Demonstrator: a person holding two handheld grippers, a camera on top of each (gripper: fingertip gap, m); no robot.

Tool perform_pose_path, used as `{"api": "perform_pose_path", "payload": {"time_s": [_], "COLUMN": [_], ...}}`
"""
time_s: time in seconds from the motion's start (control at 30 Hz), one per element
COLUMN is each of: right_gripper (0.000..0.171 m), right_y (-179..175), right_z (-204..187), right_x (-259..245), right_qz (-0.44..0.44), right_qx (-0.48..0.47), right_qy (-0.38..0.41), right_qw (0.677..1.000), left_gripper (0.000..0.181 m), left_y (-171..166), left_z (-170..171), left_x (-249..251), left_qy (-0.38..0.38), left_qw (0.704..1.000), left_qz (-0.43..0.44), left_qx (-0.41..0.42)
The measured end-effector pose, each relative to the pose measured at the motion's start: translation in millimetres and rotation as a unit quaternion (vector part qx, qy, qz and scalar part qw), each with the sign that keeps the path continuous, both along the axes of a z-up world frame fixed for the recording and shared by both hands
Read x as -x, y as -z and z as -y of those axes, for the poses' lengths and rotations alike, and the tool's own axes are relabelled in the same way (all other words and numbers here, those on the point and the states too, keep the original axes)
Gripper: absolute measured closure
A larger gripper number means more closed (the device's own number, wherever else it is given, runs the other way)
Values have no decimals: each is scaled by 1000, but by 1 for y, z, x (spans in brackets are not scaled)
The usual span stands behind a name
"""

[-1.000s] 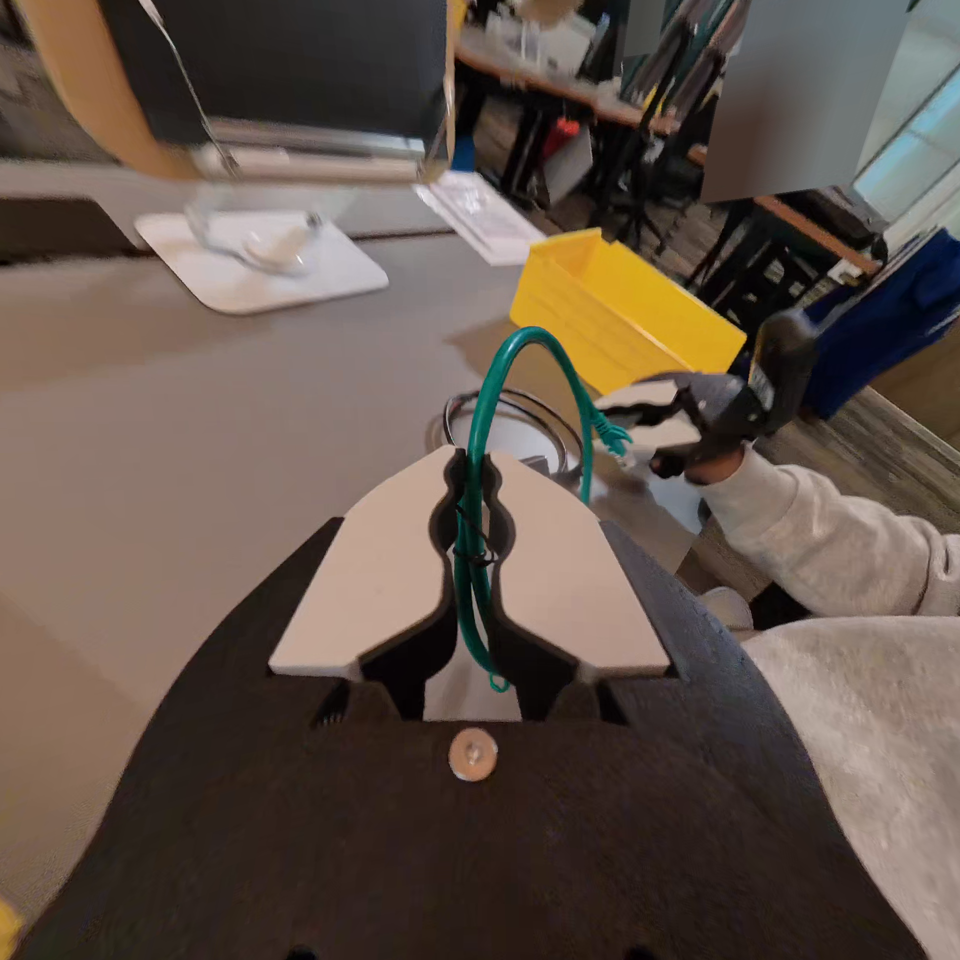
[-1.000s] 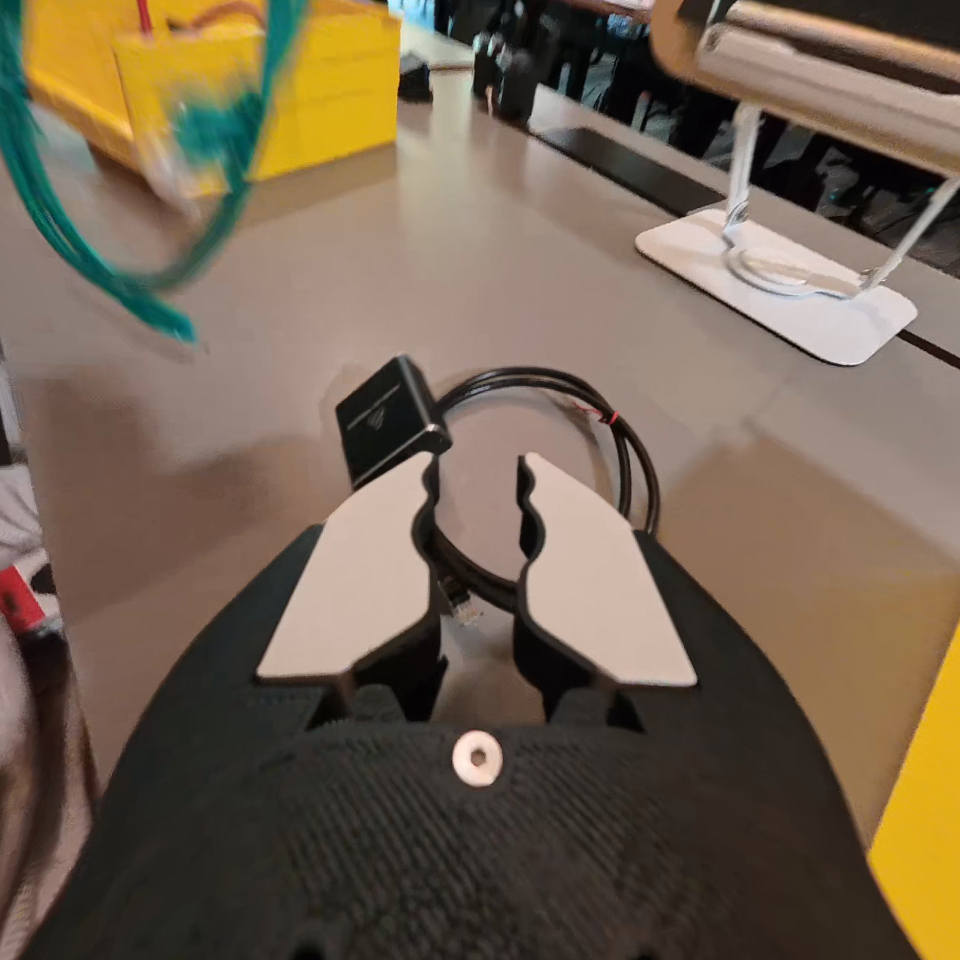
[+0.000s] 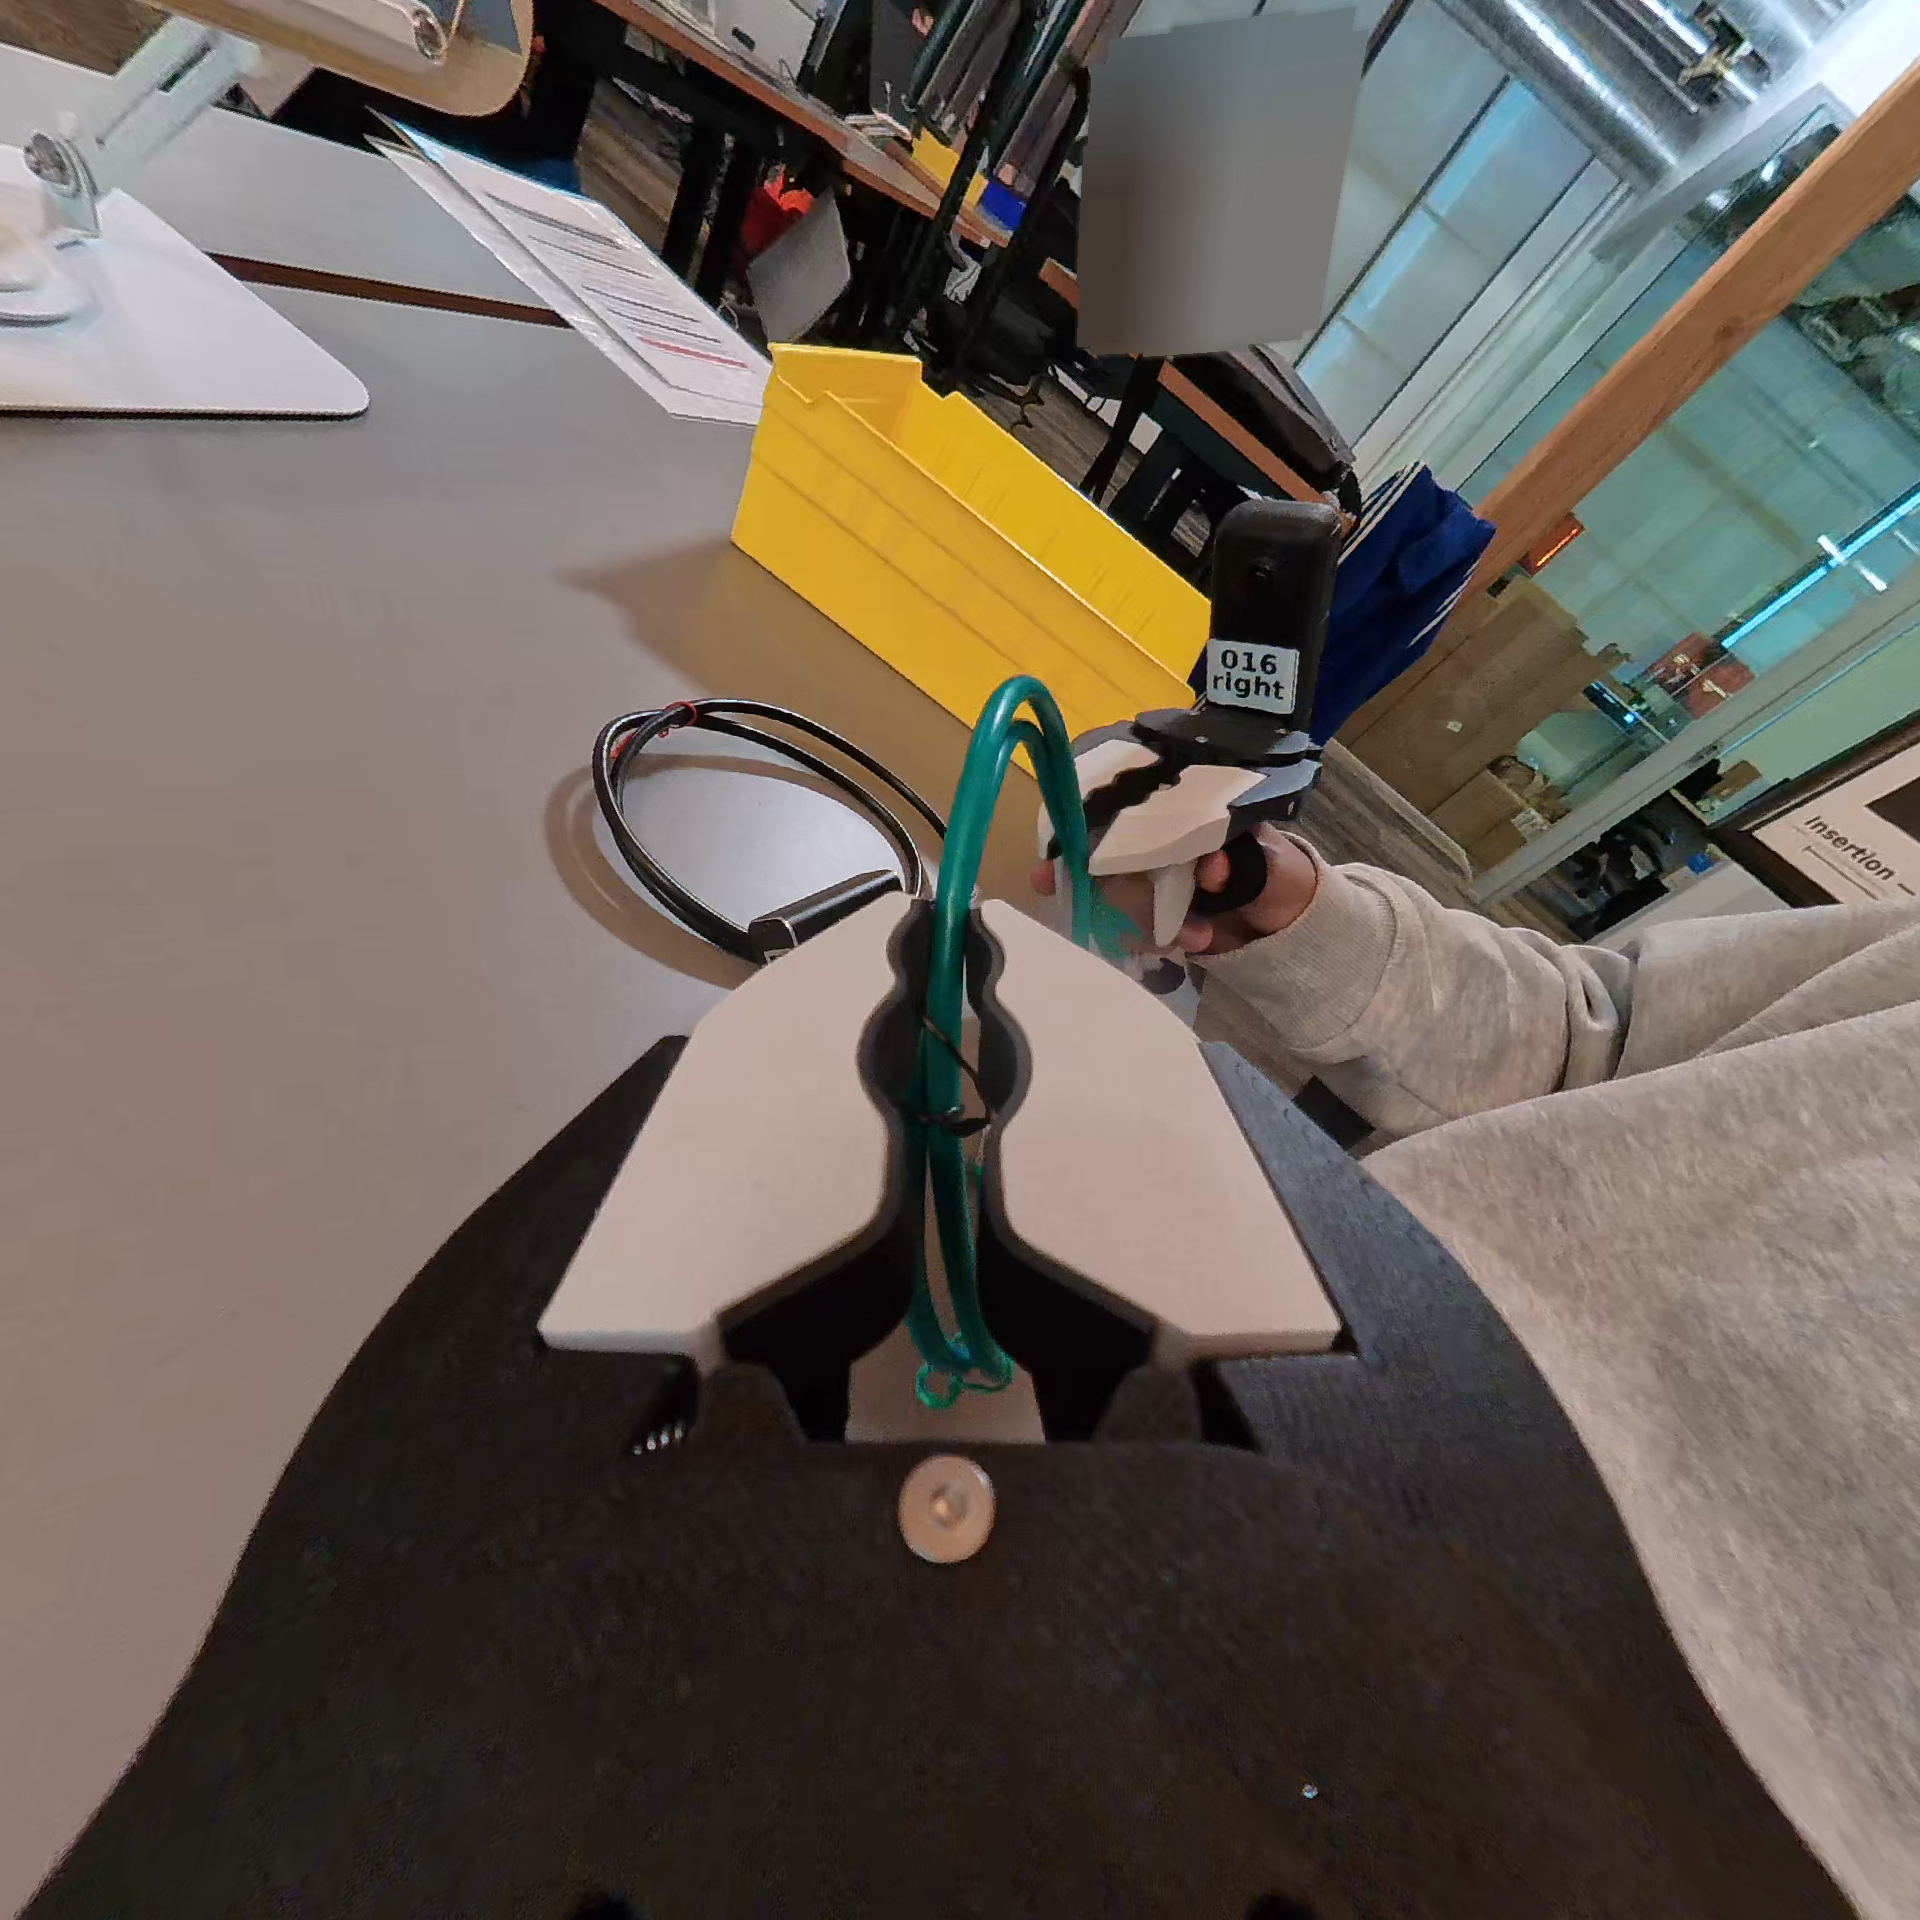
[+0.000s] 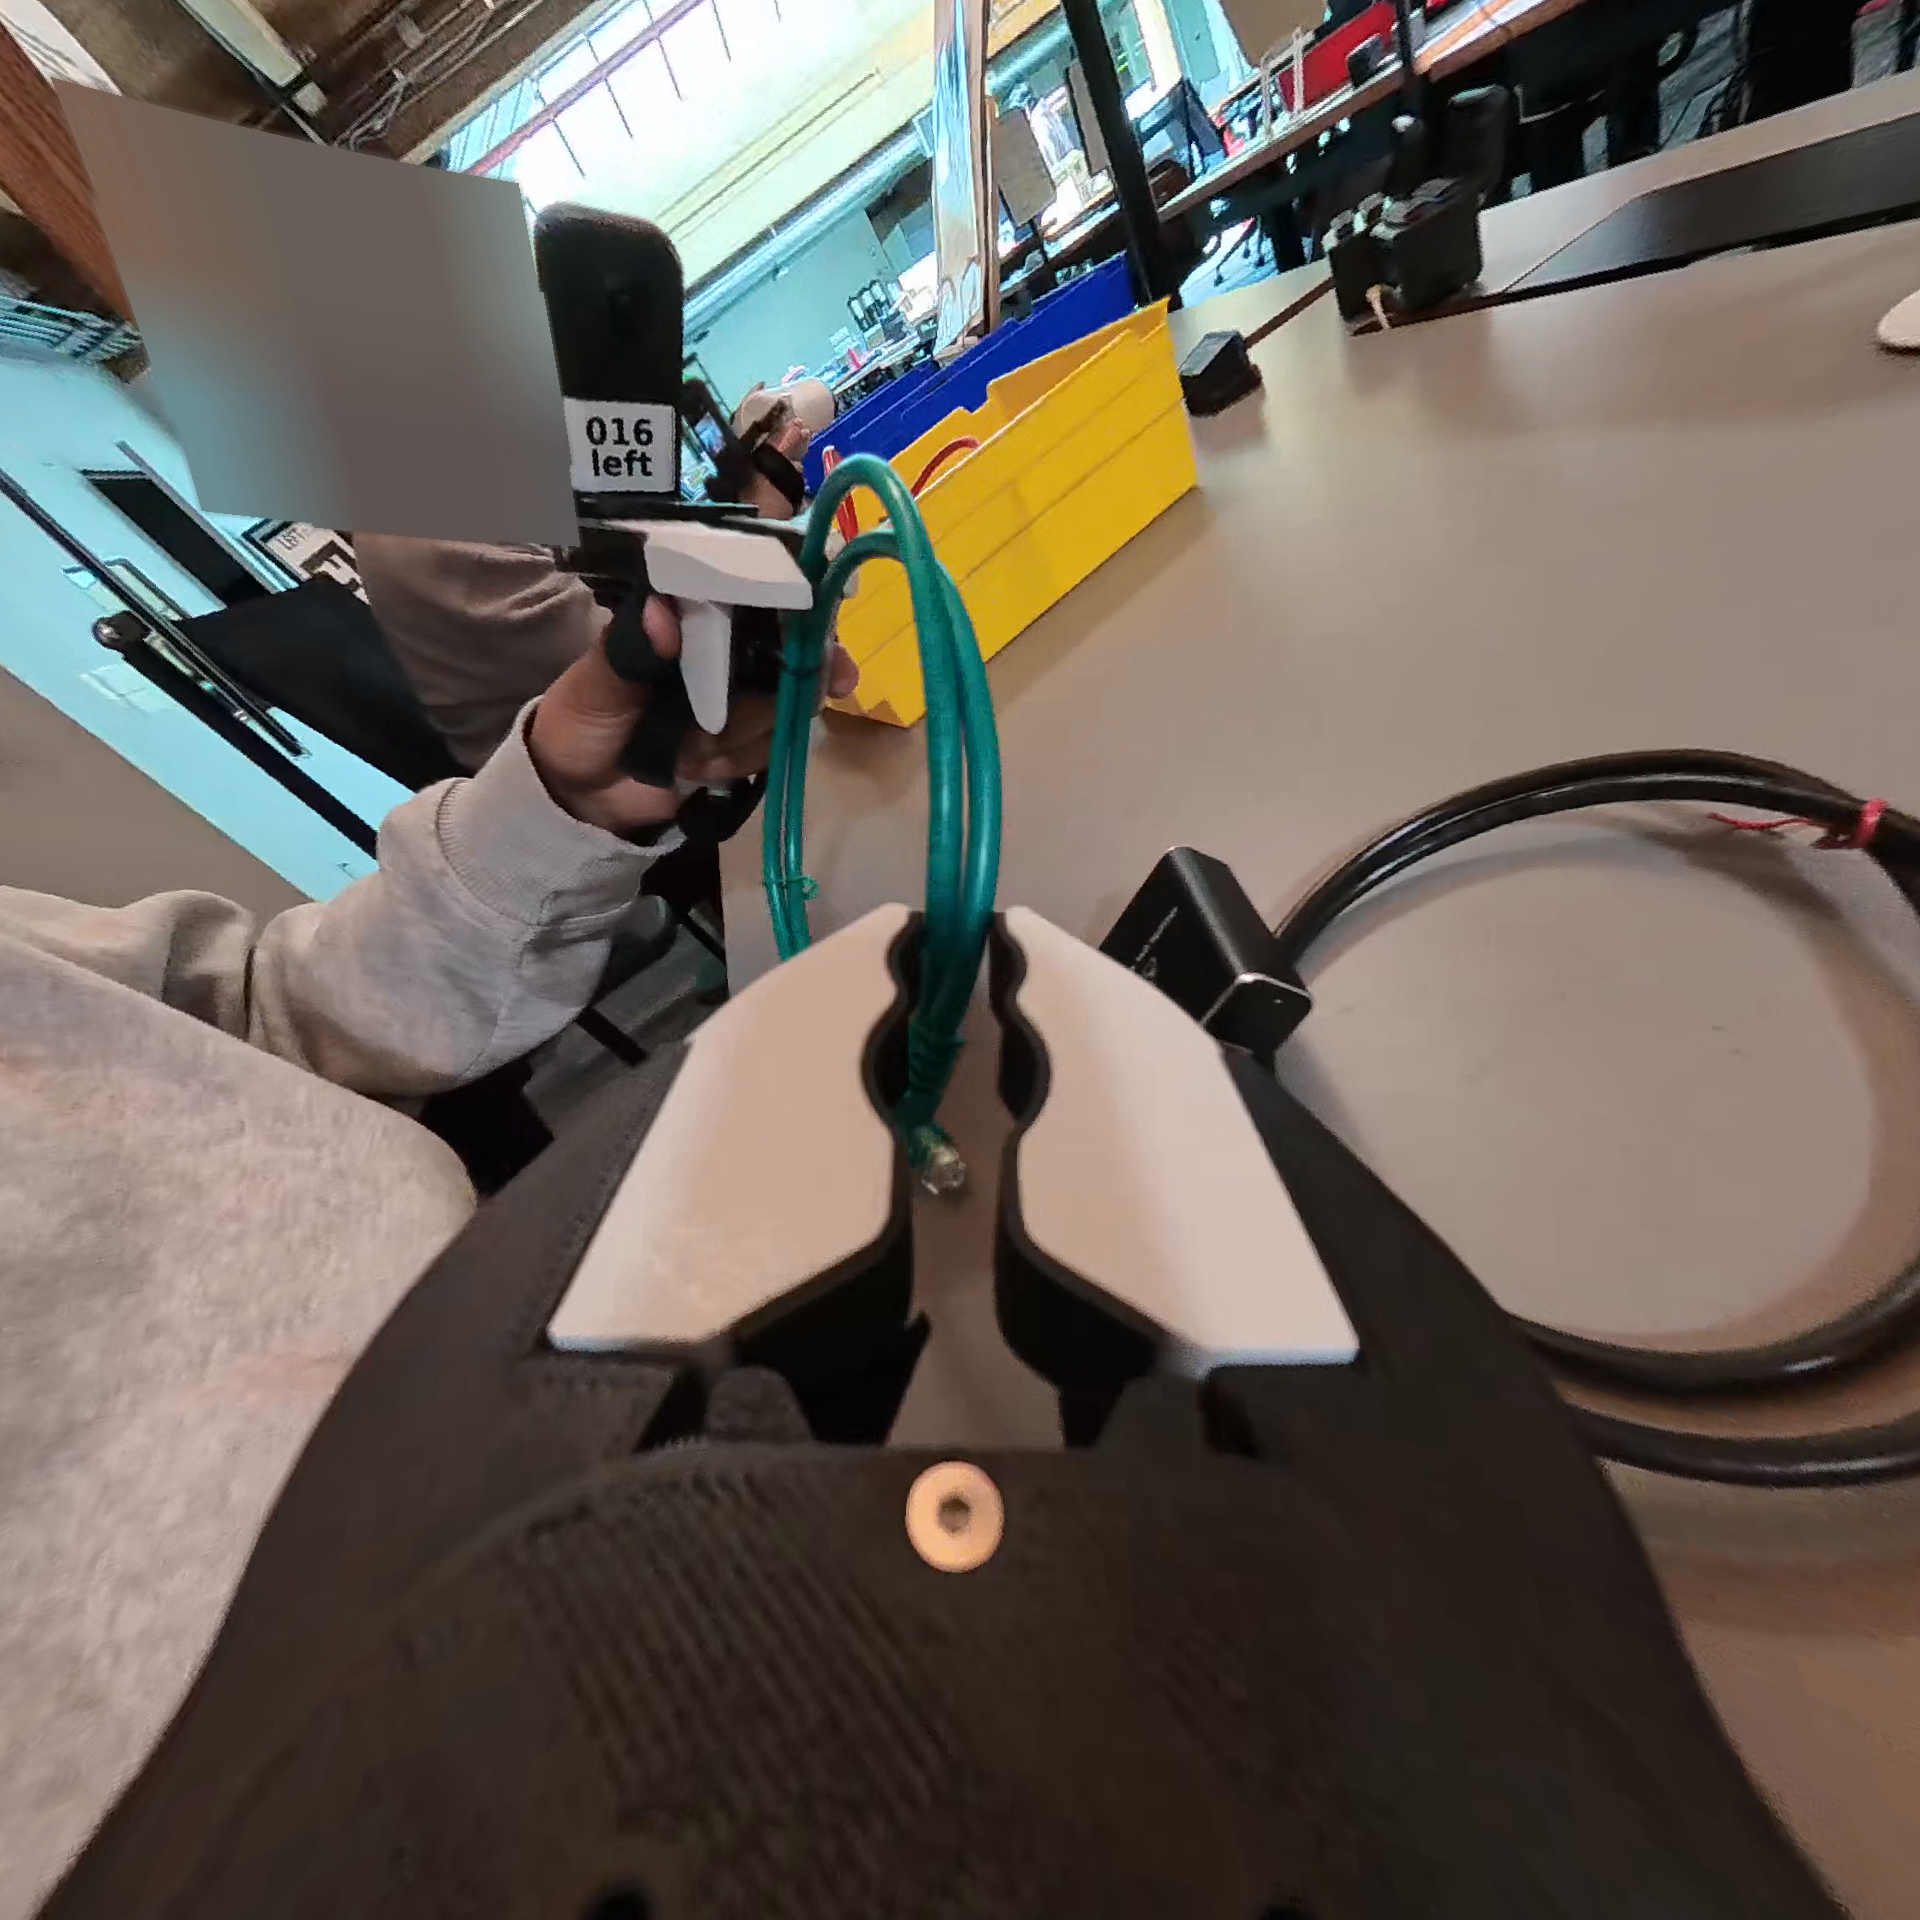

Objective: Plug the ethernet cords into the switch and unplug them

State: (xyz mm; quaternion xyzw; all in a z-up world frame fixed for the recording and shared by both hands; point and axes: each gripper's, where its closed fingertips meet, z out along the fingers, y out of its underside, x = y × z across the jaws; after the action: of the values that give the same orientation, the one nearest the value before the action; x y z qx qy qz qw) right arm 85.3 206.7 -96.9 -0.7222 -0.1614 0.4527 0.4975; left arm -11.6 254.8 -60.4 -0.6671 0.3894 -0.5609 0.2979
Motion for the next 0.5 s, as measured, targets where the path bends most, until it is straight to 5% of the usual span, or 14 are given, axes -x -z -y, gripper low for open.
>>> {"api": "perform_pose_path", "payload": {"time_s": [0.13,0.3,0.5], "right_gripper": [161,163,165], "right_y": [-10,-33,-58], "right_z": [-2,-3,-4], "right_x": [-9,-28,-69], "right_qz": [-4,-29,-59], "right_qx": [-24,-79,-136], "right_qy": [24,72,171], "right_qw": [999,994,974], "left_gripper": [172,145,142], "left_y": [0,0,27], "left_z": [1,-21,-25], "left_x": [-3,4,-1], "left_qy": [1,-64,-78], "left_qw": [1000,998,995], "left_qz": [5,23,-36], "left_qx": [-3,-8,-43]}}
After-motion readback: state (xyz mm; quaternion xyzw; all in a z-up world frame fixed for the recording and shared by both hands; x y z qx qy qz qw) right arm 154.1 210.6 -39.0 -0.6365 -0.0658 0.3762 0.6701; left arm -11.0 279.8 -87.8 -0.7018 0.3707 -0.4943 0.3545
